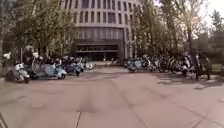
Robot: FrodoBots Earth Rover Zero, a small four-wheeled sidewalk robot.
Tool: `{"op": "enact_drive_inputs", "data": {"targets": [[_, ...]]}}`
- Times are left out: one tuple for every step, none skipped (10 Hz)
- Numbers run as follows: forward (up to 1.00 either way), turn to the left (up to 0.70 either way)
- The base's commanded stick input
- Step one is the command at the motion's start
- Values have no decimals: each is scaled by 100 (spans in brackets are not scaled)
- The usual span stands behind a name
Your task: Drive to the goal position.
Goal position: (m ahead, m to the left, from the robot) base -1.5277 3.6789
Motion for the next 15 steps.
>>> {"op": "enact_drive_inputs", "data": {"targets": [[100,0],[100,0],[100,0],[100,0],[100,0],[100,0],[100,0],[100,0],[100,0],[100,0],[100,0],[100,0],[100,0],[100,0],[100,0]]}}
